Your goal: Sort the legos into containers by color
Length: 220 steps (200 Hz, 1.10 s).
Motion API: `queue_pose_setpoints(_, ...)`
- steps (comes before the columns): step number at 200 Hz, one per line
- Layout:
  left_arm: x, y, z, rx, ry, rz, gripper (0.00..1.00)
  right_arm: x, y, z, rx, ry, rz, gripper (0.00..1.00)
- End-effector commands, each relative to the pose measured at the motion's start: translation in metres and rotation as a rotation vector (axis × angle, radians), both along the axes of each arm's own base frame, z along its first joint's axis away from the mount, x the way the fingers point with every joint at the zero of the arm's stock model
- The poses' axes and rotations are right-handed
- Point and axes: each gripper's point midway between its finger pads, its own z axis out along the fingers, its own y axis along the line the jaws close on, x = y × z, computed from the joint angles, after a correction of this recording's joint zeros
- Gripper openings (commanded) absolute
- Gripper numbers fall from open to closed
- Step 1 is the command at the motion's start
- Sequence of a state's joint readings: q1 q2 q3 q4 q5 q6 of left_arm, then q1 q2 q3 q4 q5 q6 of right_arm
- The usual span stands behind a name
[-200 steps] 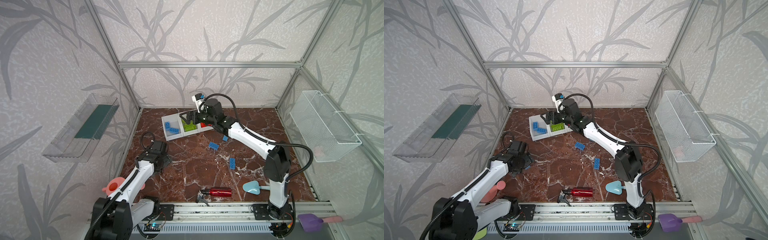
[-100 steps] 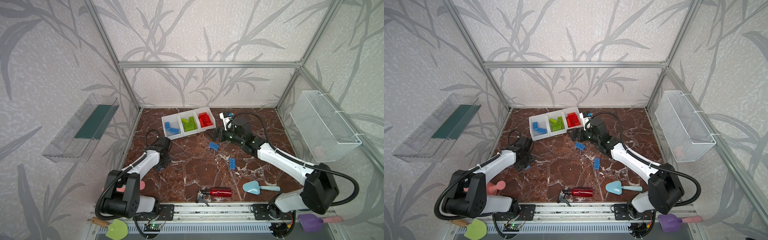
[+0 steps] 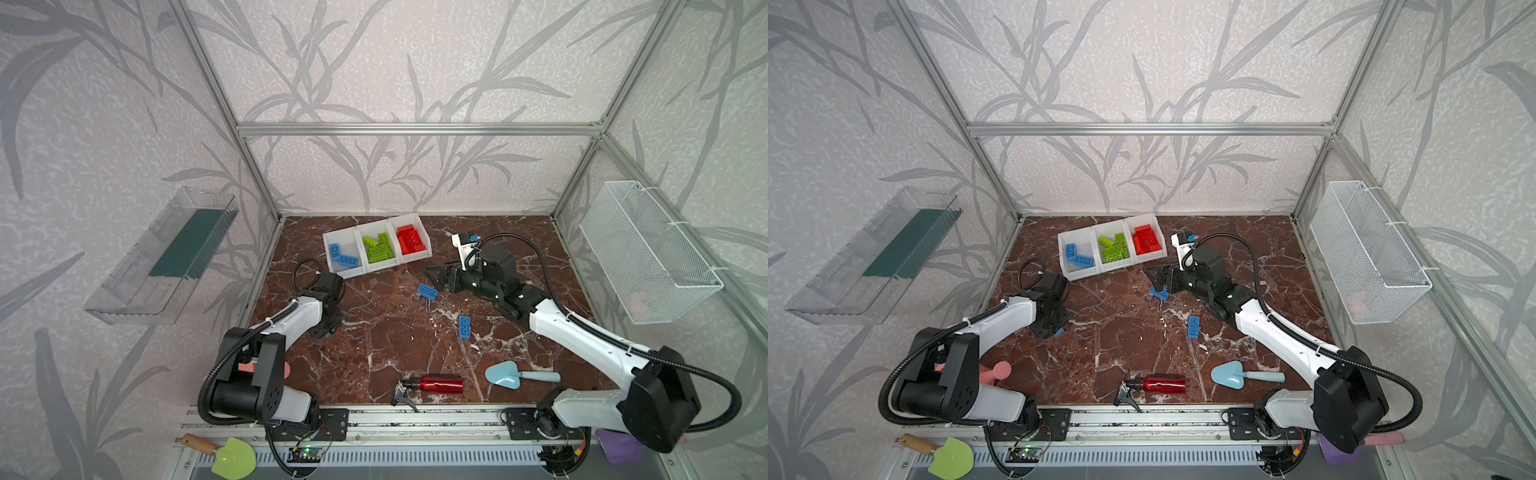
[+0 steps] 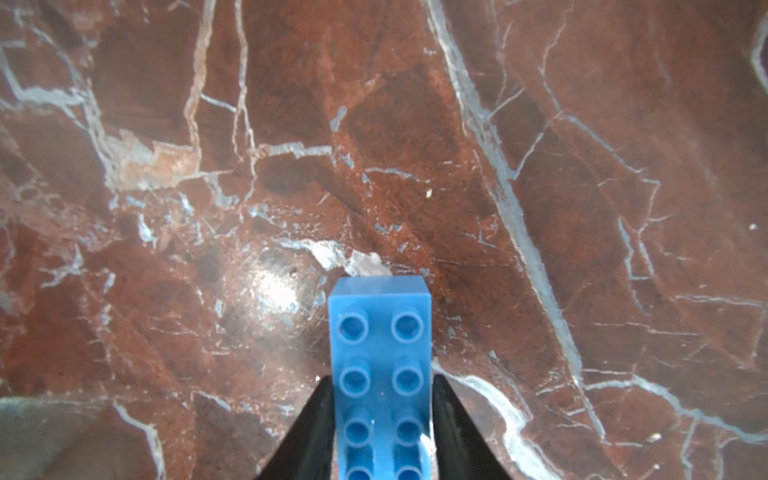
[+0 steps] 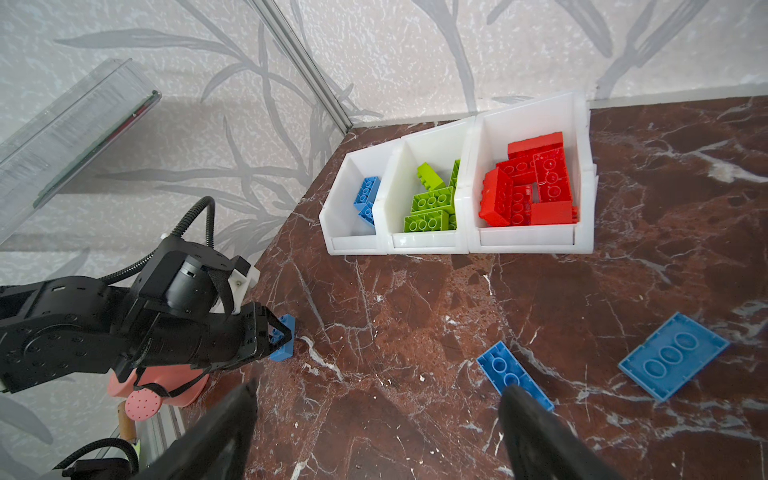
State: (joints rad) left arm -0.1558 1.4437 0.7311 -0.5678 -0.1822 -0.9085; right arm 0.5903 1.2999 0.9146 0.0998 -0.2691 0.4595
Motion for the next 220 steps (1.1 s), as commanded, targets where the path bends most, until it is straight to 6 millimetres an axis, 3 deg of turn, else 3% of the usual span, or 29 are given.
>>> queue_pose_setpoints(1,0.009,0.003,0.014,0.020,-0.039,0.007,0.38,-0.005,-0.008,0.002,-0.012,-0.015,-0.010,0.92)
queue_pose_setpoints(64,0.042,-0.005,0.063,0.014,-0.141,-0.054,0.38,-0.016,-0.023,-0.023,-0.035,0.043,-0.026,0.92)
queue_pose_setpoints(139,0.130,-0.024,0.127,0.013,-0.233,-0.162,0.38,-0.030,-0.037,-0.050,-0.093,0.103,-0.039,0.92)
queue_pose_setpoints(189,0.181,-0.033,0.133,0.015,-0.224,-0.197,0.38,-0.040,-0.048,-0.066,-0.138,0.136,-0.052,0.92)
queue_pose_setpoints(220,0.174,-0.033,0.126,0.005,-0.204,-0.192,0.43,-0.042,-0.053,-0.068,-0.162,0.135,-0.061,0.92)
